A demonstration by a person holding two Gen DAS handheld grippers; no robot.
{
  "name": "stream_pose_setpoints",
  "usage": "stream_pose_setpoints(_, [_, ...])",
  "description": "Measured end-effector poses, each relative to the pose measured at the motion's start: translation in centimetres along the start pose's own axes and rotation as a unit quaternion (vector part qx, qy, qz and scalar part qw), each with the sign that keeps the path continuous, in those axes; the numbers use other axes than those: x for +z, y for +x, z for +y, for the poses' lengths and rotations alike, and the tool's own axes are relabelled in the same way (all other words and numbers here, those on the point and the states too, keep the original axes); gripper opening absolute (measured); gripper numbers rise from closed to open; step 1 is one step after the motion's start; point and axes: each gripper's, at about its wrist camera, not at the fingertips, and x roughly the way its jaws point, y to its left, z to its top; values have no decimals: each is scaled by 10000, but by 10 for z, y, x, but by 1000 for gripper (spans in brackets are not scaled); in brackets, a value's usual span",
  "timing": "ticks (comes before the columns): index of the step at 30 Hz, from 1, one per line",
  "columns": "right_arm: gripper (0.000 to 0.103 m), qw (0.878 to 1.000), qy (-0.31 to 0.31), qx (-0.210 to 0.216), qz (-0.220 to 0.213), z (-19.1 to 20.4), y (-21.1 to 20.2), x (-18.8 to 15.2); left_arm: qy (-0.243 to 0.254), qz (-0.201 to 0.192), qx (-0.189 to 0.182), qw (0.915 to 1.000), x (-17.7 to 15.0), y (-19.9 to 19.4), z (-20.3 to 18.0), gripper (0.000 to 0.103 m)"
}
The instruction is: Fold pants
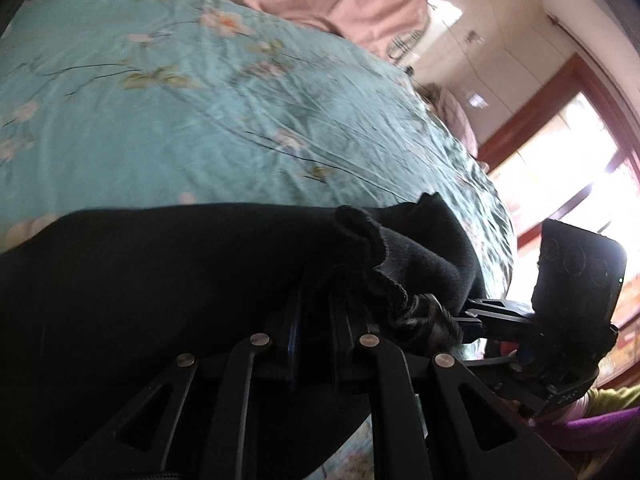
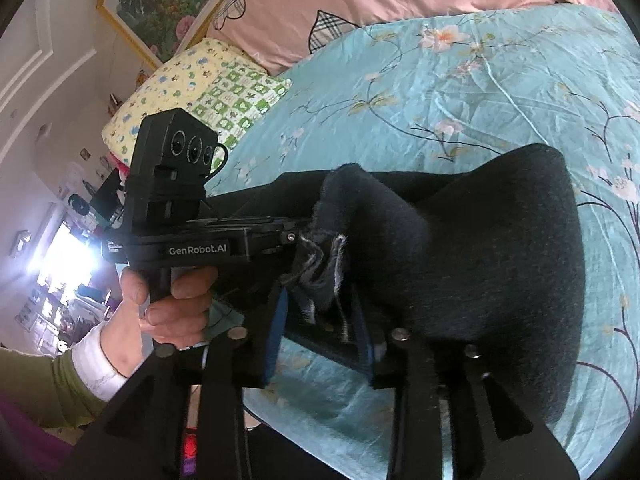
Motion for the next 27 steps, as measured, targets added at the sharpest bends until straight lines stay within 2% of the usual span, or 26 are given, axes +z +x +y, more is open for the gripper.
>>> stream_pose_setpoints(3, [41,9999,-18,106,51,5,2,0,-191,-171,220,9994,-8,-13,4,16])
stream_pose_setpoints(12, [41,9991,-187,354,106,22,6,7,-944,-685,414,9923,-40,-56,22,21])
stream_pose_setpoints(14, [41,9989,-242,393,75,26,5,10,-1116,-820,518,9890,-47,-66,25,28])
stream_pose_setpoints(22, [46,9977,-464,501,56,41,11,25,-1813,-1450,862,9688,-77,-109,39,44])
stream_pose_setpoints(27, [46,9965,-561,602,116,50,22,33,-2163,-1669,1163,9549,-97,-132,43,45])
